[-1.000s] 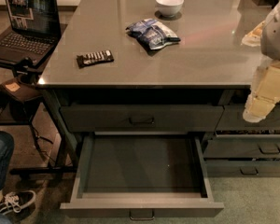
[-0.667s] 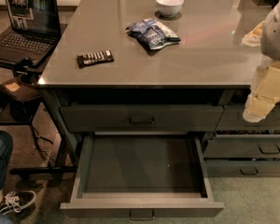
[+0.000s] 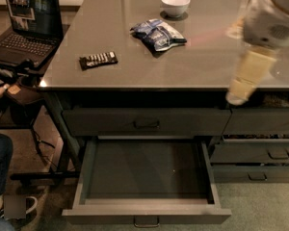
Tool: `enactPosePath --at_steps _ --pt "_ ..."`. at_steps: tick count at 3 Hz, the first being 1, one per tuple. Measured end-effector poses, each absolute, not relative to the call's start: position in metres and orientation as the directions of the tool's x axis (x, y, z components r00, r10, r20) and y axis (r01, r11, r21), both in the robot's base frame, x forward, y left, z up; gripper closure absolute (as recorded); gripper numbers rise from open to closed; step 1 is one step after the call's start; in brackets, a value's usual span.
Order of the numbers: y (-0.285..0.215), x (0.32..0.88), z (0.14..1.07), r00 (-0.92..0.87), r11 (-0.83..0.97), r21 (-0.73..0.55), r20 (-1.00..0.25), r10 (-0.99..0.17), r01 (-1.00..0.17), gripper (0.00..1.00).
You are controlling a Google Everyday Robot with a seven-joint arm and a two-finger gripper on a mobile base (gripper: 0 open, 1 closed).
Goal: Place blue chip bag into middle drawer
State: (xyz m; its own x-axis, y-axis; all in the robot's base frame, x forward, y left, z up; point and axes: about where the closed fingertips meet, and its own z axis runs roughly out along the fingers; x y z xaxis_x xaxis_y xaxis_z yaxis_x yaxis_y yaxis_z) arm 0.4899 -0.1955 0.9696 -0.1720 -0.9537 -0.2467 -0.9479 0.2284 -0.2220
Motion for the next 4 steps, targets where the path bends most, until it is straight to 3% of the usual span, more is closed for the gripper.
enactPosePath --at_steps 2,3,4 --pt "-0.124 0.608 0.952 -0.054 0.110 -0.166 -0.312 -0.949 -0.980 0.00" --pt "-0.092 0.649 0.955 -0.009 0.079 -0.176 -0.371 -0.929 -0.981 0.00" --pt "-0.090 0.662 0.969 -0.001 0.098 -0.225 -0.396 -0.918 -0.969 0.00"
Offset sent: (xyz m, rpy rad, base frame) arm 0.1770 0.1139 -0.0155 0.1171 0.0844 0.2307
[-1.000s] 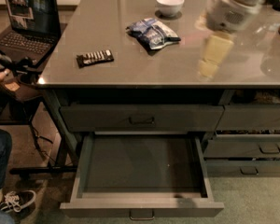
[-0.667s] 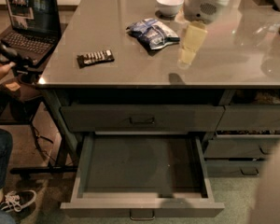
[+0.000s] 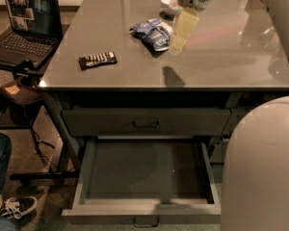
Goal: Place blue chip bag into middle drawer
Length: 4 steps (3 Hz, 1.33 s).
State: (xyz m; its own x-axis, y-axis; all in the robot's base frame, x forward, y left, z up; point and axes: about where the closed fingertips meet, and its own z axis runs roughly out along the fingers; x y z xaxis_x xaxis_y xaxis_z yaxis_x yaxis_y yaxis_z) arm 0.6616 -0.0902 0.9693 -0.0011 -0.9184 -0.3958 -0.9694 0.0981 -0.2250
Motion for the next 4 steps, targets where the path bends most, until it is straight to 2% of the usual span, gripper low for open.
enactPosePath --at_steps 1,3,4 --pt "-0.099 0.665 0.966 -0.039 0.157 -0.231 -0.446 -0.894 -0.960 0.00" --pt "-0.175 0.718 0.973 -0.086 0.385 -0.273 -0.710 -0.699 -0.881 0.00" --pt "-0.176 0.723 0.976 -0.079 0.391 -0.278 -0.720 -0.690 -0.877 0.00"
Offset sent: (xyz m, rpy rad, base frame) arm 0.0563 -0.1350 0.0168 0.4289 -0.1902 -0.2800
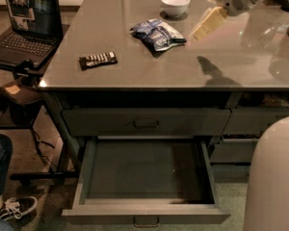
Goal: Place blue chip bag into middle drawer
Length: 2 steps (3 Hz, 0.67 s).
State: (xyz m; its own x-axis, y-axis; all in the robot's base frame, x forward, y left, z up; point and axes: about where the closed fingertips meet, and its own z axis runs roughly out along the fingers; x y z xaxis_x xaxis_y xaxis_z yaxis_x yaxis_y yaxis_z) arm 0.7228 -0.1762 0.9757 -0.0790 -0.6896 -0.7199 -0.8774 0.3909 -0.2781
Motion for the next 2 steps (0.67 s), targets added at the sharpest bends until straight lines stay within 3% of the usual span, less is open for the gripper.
enactPosePath --at_steps 2 --pt "-0.147 0.745 0.954 -0.055 0.374 -0.247 -0.768 -0.638 -0.894 0.00"
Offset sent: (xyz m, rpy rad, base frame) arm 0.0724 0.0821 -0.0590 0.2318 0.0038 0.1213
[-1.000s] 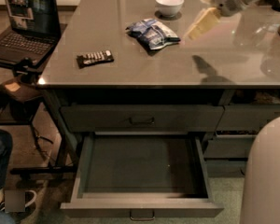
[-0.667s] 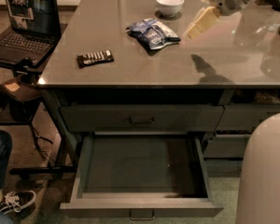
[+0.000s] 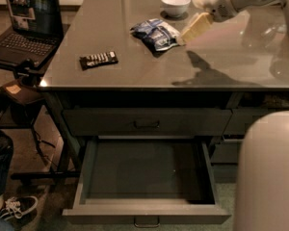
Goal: Place blue chip bag into middle drawer
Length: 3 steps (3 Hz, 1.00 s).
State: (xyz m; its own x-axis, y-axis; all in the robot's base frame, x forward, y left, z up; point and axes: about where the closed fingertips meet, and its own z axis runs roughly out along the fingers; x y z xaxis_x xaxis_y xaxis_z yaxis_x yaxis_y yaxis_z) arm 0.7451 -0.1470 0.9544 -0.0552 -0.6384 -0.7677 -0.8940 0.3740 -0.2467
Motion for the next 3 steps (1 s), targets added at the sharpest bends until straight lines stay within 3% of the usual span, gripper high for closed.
enactPosePath --at_steps 1,3 --pt "-0.115 0.777 0.945 0.007 0.375 -0.230 -0.860 -0.510 -0.898 0.00" --pt "-0.110 0.786 0.931 -0.010 0.380 -0.201 -0.874 -0.486 -0.903 0.00"
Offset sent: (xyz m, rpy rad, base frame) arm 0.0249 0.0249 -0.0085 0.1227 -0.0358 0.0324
